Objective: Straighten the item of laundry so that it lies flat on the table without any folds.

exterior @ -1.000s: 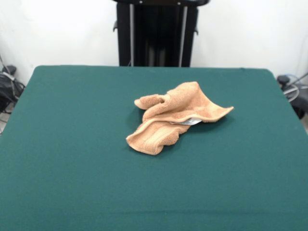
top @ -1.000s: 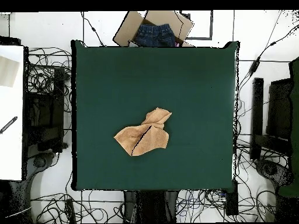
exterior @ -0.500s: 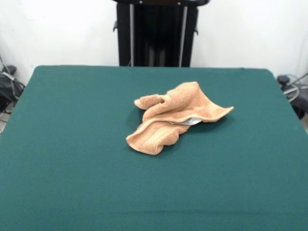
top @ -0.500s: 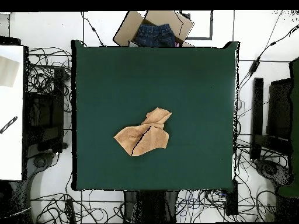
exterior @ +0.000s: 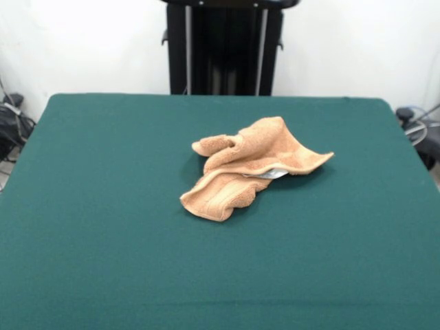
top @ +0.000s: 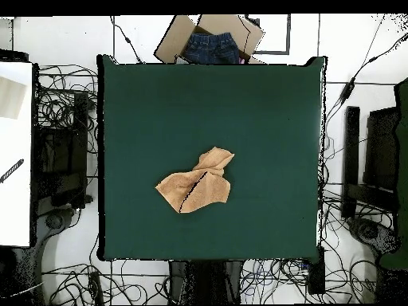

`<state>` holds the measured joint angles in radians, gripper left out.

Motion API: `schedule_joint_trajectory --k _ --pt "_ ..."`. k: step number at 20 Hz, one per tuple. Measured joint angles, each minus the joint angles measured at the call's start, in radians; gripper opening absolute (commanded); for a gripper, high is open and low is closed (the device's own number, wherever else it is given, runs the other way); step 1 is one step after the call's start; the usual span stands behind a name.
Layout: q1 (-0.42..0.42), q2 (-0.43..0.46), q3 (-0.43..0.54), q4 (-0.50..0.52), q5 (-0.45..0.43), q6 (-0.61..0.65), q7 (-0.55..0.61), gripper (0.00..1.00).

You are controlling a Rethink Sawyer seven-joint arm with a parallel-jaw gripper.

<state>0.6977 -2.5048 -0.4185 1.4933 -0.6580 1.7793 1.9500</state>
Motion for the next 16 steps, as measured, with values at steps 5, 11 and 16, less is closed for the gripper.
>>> schedule_joint_trajectory --k 5,11,16 --pt "0.009 0.020 -0.020 -0.003 0.013 0.000 0.000 1.00" --pt "0.088 0.027 -0.092 -0.031 0.015 0.000 -0.038 1.00" --pt "0.127 0.014 -0.113 -0.041 0.007 0.000 -0.095 1.00"
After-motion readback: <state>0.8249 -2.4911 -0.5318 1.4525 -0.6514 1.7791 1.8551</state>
